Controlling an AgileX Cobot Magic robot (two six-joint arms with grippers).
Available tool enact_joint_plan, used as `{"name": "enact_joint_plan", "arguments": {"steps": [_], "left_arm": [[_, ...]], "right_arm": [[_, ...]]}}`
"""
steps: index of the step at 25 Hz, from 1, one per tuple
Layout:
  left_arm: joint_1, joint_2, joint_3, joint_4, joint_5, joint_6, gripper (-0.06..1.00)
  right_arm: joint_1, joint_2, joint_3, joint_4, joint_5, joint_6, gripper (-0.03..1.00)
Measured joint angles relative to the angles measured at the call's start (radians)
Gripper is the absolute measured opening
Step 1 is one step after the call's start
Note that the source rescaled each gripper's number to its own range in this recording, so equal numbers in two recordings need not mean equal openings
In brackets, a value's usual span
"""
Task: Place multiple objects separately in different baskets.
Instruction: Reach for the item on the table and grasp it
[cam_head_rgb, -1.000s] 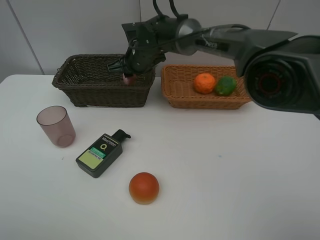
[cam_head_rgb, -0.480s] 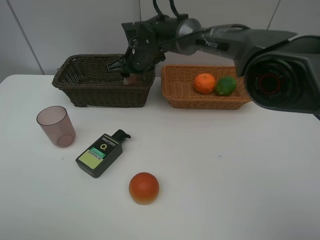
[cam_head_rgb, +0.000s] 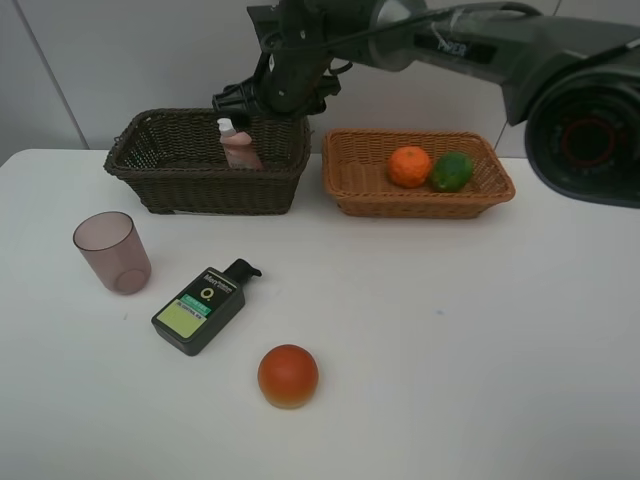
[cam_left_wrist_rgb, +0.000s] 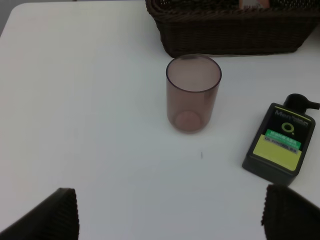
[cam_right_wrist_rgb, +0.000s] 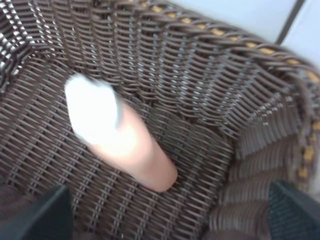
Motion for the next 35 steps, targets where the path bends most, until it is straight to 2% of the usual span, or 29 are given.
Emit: {"name": "enact_joint_plan", "arguments": {"steps": [4, 9, 12, 15, 18, 23, 26, 31, 35], "left_arm": [[0.0, 0.0, 0.0, 0.0, 0.0, 0.0, 0.95], [0.0, 0.0, 0.0, 0.0, 0.0, 0.0, 0.95], [0.0, 0.0, 0.0, 0.0, 0.0, 0.0, 0.95], [0.0, 0.0, 0.0, 0.0, 0.0, 0.0, 0.95], [0.0, 0.0, 0.0, 0.0, 0.0, 0.0, 0.95], [0.0, 0.0, 0.0, 0.0, 0.0, 0.0, 0.95], [0.0, 0.0, 0.0, 0.0, 0.0, 0.0, 0.95], [0.0, 0.0, 0.0, 0.0, 0.0, 0.0, 0.95], [0.0, 0.0, 0.0, 0.0, 0.0, 0.0, 0.95]], "right_arm": [[-0.001, -0.057, 0.0, 0.01, 0.114, 0.0, 0.92], [-0.029, -0.112, 0.02, 0.023, 0.318, -0.024, 0.95], [-0.066, -0.197, 0.111, 0.034, 0.387, -0.026, 0.95], [-0.116, -0.33, 0.27, 0.05, 0.389, -0.026, 0.95], [-0.177, -0.479, 0.475, 0.054, 0.347, -0.026, 0.95], [-0.316, -0.755, 0.839, 0.067, 0.247, -0.025, 0.95], [-0.412, -0.944, 1.0, 0.071, 0.228, -0.025, 0.95], [-0.587, -1.222, 1.146, 0.072, 0.254, -0.104, 0.95], [-0.654, -1.428, 1.176, 0.077, 0.333, -0.17, 0.95]]}}
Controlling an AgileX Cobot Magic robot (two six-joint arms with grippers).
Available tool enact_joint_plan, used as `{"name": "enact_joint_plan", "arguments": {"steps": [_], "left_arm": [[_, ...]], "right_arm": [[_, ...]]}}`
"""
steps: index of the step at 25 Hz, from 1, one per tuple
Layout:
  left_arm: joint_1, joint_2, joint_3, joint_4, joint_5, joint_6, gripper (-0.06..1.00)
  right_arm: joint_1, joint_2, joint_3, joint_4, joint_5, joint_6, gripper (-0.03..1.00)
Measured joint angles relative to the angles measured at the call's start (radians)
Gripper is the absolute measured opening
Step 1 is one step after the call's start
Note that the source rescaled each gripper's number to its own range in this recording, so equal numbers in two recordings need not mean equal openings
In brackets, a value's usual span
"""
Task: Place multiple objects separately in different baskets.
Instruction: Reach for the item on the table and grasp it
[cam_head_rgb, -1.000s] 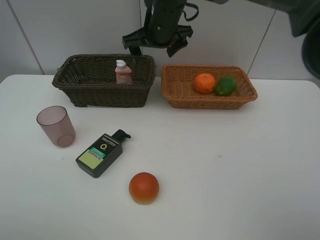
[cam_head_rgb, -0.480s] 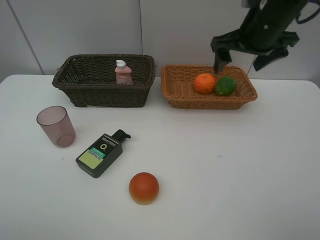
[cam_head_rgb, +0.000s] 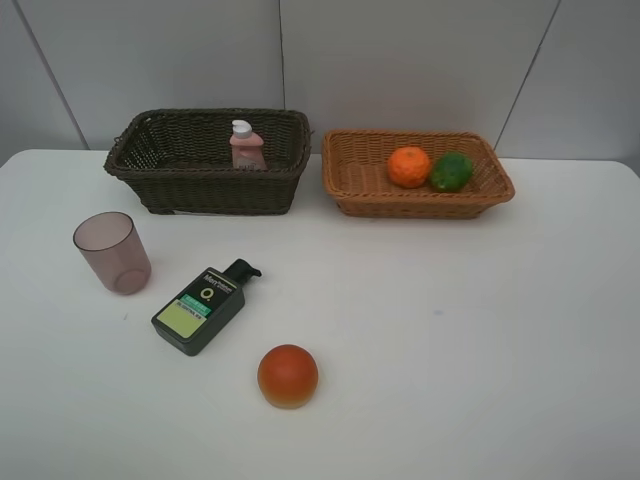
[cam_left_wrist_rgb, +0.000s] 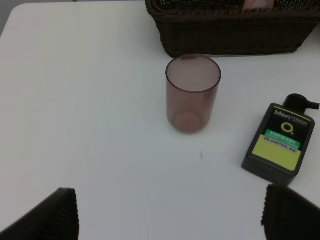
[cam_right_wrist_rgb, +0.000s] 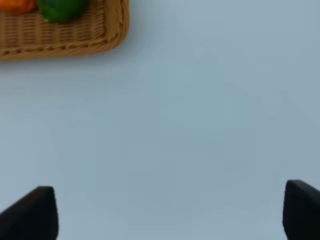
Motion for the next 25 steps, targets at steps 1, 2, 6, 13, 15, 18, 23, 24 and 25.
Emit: {"name": "enact_joint_plan", "arguments": {"steps": [1, 2, 6, 13, 15, 18, 23, 24, 25], "left_arm": [[0.0, 0.0, 0.0, 0.0, 0.0, 0.0, 0.95], [0.0, 0.0, 0.0, 0.0, 0.0, 0.0, 0.95], [0.0, 0.0, 0.0, 0.0, 0.0, 0.0, 0.95], [0.0, 0.0, 0.0, 0.0, 0.0, 0.0, 0.95], [0.0, 0.0, 0.0, 0.0, 0.0, 0.0, 0.95], [0.0, 0.0, 0.0, 0.0, 0.0, 0.0, 0.95], [0.0, 0.0, 0.0, 0.0, 0.0, 0.0, 0.95], [0.0, 0.0, 0.0, 0.0, 0.0, 0.0, 0.95], [0.0, 0.0, 0.0, 0.0, 0.0, 0.0, 0.95]], "right_arm": [[0.0, -0.052, 0.001, 0.003, 0.013, -0.008, 0.95], [0.0, -0.094, 0.001, 0.004, 0.03, -0.01, 0.95], [0.0, -0.288, 0.001, 0.009, 0.08, -0.039, 0.95], [0.0, -0.565, 0.001, 0.056, 0.133, -0.058, 0.95], [0.0, -0.615, 0.004, 0.1, 0.138, -0.058, 0.95], [0.0, -0.673, 0.04, 0.124, 0.14, -0.058, 0.95], [0.0, -0.77, 0.181, 0.125, 0.11, -0.058, 0.95], [0.0, -0.789, 0.217, 0.124, 0.085, -0.058, 0.95], [0.0, -0.814, 0.255, 0.123, 0.058, -0.058, 0.95]]}}
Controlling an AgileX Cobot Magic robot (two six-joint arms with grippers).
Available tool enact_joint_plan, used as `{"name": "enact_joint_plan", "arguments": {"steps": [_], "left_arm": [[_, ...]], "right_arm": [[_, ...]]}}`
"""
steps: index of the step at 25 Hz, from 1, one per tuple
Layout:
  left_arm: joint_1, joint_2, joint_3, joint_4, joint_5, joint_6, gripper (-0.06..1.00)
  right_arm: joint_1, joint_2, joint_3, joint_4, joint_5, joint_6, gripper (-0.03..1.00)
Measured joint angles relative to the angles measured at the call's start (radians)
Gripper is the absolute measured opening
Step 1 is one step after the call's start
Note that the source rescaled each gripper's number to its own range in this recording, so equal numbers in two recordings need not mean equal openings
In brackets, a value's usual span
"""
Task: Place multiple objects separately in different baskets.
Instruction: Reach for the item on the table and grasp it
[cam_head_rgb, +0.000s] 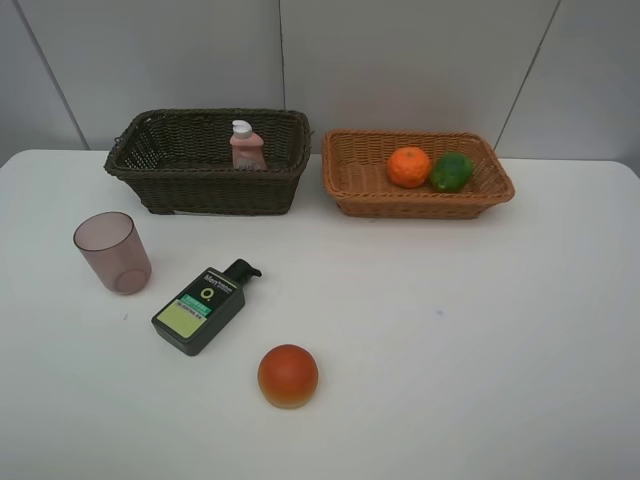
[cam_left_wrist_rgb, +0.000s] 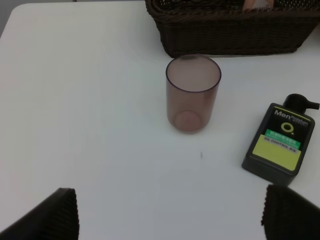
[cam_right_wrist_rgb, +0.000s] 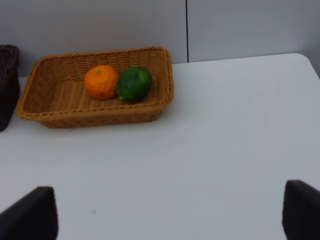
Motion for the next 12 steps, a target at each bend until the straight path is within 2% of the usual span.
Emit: {"name": "enact_joint_plan", "arguments": {"steps": [5, 12], "left_arm": [[0.0, 0.0, 0.0, 0.0, 0.0, 0.0, 0.95], [0.0, 0.0, 0.0, 0.0, 0.0, 0.0, 0.95]], "right_arm": [[0.0, -0.106, 0.16, -0.003, -0.087, -0.026, 0.95], [0.0, -0.12, 0.221, -0.006, -0.082, -0.086, 0.95]]}}
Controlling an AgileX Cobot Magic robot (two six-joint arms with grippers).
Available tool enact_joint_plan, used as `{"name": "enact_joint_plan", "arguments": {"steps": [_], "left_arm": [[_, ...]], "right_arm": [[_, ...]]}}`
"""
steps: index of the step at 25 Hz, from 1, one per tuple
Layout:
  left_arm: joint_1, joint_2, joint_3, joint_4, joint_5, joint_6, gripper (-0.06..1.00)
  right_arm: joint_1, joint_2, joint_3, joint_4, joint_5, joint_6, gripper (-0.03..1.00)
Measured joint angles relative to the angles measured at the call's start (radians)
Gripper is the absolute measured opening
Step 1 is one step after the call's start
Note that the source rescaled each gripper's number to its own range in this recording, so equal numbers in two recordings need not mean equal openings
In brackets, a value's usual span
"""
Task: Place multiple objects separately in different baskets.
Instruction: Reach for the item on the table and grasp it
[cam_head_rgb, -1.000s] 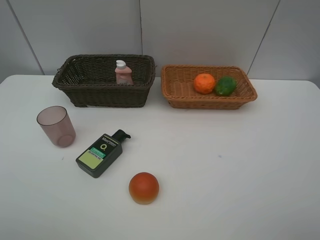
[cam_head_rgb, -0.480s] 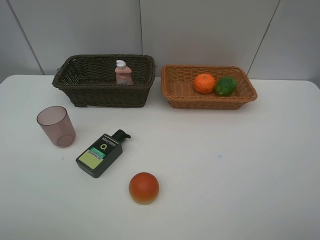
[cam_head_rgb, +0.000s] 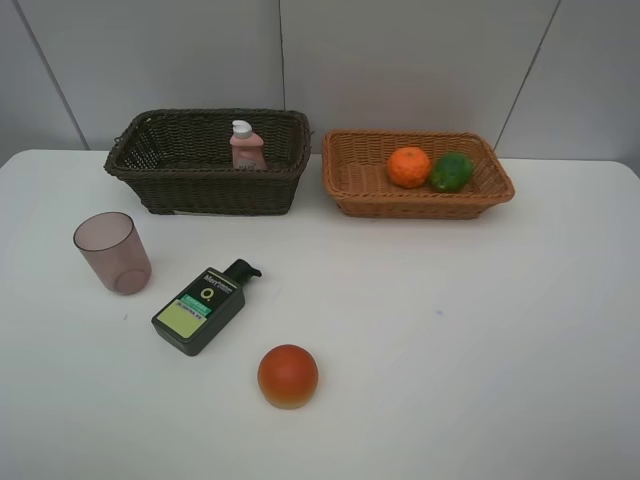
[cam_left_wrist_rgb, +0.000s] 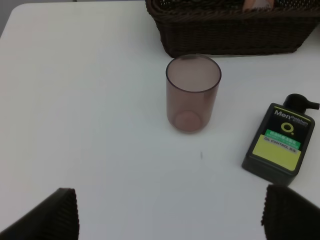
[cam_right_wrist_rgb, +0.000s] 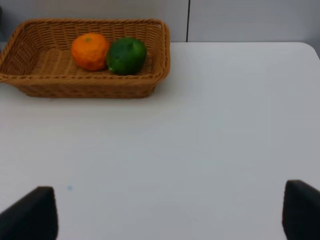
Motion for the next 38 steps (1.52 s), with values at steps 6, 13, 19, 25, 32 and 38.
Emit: {"name": "enact_joint_plan", "arguments": {"steps": [6, 13, 19, 25, 32, 38], "left_arm": [[0.0, 0.0, 0.0, 0.0, 0.0, 0.0, 0.95], [0.0, 0.0, 0.0, 0.0, 0.0, 0.0, 0.95], [0.0, 0.0, 0.0, 0.0, 0.0, 0.0, 0.95], [0.0, 0.0, 0.0, 0.0, 0.0, 0.0, 0.95], [0.0, 0.0, 0.0, 0.0, 0.0, 0.0, 0.95], [0.0, 0.0, 0.0, 0.0, 0.0, 0.0, 0.95]], "right_arm": [[0.0, 0.0, 0.001, -0.001, 0.0, 0.0, 0.95], [0.0, 0.0, 0.001, -0.001, 0.0, 0.0, 0.95], [0.0, 0.0, 0.001, -0.001, 0.0, 0.0, 0.95], [0.0, 0.0, 0.001, -0.001, 0.0, 0.0, 0.95], [0.0, 0.0, 0.001, -0.001, 0.0, 0.0, 0.95], [0.0, -0.001, 0.001, -0.001, 0.0, 0.0, 0.95]]}}
